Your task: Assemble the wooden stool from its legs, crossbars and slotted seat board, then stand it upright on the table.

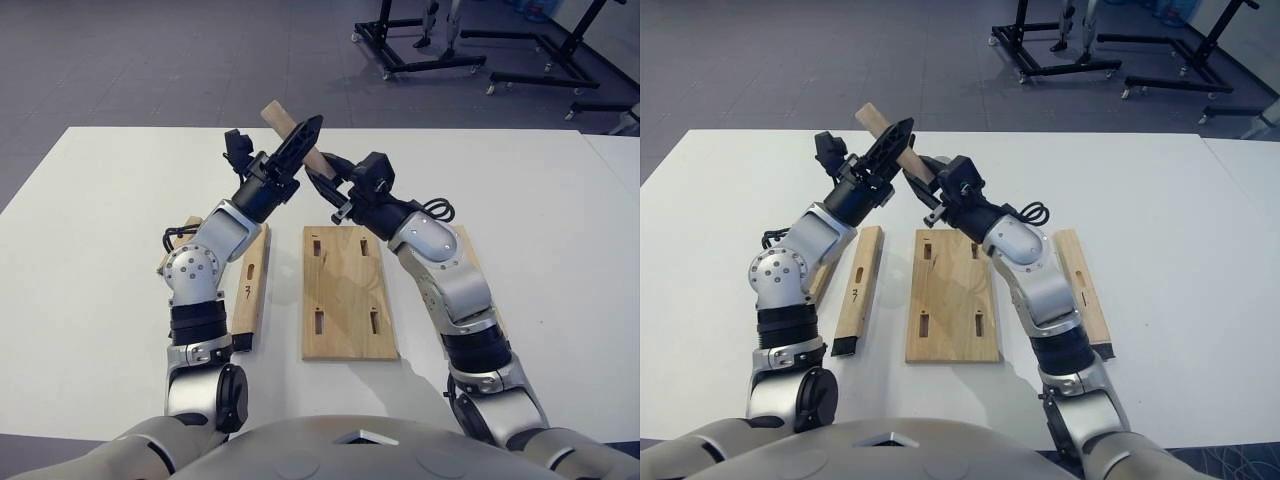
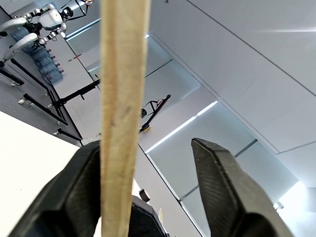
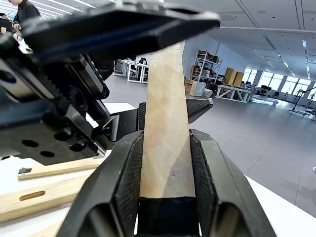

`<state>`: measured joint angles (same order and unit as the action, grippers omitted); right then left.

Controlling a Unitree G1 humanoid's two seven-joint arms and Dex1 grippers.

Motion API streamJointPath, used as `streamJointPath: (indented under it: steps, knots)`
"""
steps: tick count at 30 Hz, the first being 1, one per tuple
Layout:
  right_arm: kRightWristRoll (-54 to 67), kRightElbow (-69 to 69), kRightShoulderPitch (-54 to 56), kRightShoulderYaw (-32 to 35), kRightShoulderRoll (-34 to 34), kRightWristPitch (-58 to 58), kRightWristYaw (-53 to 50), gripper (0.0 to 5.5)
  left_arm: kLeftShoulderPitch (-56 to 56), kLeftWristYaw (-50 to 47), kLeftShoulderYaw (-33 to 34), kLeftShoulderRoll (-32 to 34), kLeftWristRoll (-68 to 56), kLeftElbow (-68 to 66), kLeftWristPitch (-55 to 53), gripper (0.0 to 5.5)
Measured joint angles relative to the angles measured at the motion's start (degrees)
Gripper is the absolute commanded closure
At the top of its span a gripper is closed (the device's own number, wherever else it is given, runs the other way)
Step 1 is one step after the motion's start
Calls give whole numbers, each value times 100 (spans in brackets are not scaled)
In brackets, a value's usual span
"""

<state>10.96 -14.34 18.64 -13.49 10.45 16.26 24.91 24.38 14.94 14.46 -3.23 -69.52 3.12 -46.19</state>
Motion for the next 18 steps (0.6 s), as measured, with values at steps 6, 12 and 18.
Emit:
streamJointPath:
  steps: [6, 12, 18]
  knots:
    - [61, 50, 14, 41, -25, -17, 52, 422, 0, 5, -15, 59, 95, -69, 54, 423]
    - [25, 109, 15, 44, 5, -48, 88, 422, 1, 92, -160, 155, 393, -153, 160, 500]
    - [-89, 174, 16, 34, 19, -144, 119, 422, 2, 116, -205, 173, 510, -179, 215, 504]
